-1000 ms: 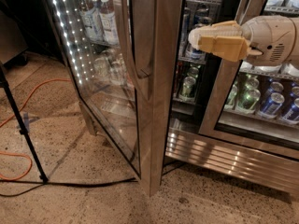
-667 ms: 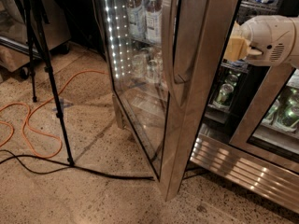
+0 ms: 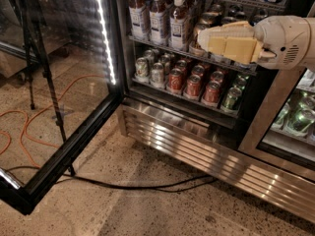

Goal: Open left fridge door

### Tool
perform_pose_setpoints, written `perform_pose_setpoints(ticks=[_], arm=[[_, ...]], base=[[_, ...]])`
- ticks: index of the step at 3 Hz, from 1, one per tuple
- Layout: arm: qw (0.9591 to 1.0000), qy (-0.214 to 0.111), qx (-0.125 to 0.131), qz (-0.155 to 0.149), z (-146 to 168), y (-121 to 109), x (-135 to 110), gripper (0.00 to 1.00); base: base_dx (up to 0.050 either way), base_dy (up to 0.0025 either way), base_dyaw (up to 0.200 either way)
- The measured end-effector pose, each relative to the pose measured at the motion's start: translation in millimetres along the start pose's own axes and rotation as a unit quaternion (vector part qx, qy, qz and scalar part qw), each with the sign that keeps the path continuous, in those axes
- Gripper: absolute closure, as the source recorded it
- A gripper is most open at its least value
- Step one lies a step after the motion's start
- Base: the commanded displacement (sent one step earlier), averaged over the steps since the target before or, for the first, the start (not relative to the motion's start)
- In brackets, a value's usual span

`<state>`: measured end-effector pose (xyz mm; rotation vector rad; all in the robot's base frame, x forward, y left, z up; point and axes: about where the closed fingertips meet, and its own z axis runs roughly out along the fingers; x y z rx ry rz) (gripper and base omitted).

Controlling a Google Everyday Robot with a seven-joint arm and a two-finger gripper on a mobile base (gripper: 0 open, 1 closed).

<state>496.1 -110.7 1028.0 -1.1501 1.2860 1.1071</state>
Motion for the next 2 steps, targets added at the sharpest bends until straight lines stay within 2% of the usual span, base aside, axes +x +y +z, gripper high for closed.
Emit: perform_pose_setpoints(ticks=[1,2], arm=[[1.0,0.0,0.0,0.0,0.0,0.0,0.0,1.0],[1.0,0.0,0.0,0.0,0.0,0.0,0.0,1.0]], base=[[0.0,0.00007,-0.193],[0.0,0.0,0.0]])
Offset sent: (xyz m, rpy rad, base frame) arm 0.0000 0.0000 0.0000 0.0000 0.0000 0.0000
